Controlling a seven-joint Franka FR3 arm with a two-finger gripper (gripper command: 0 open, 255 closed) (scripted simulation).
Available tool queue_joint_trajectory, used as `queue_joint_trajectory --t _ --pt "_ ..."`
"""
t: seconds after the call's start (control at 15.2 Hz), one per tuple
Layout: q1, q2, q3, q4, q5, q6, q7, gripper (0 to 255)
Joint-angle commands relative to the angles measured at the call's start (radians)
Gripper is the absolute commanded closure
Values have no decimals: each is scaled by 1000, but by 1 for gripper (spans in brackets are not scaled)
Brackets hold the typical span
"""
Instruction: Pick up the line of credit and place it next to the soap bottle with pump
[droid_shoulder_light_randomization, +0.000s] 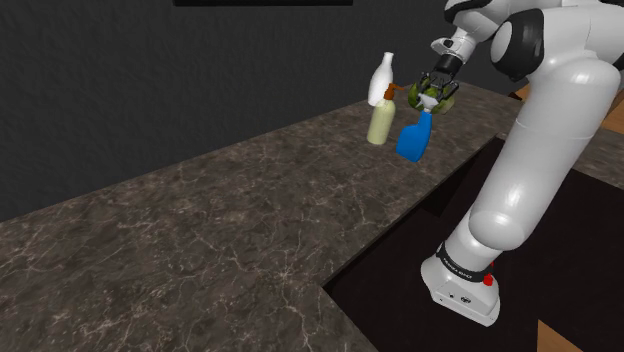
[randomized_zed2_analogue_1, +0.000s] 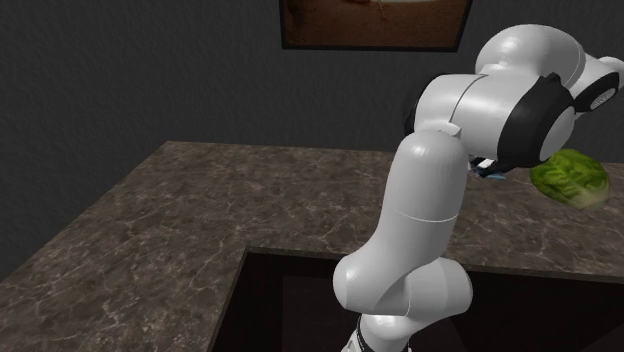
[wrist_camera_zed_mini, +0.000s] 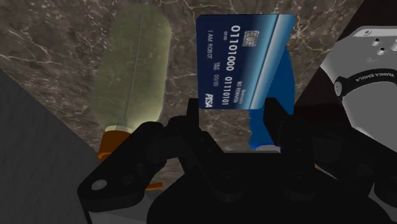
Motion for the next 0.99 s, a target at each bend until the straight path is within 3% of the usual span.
queue_joint_trajectory --t 0.0,0.92 --pt "2 1 1 -24 0 23 -8 255" --pt "-4 61 13 -160 36 172 -93 255"
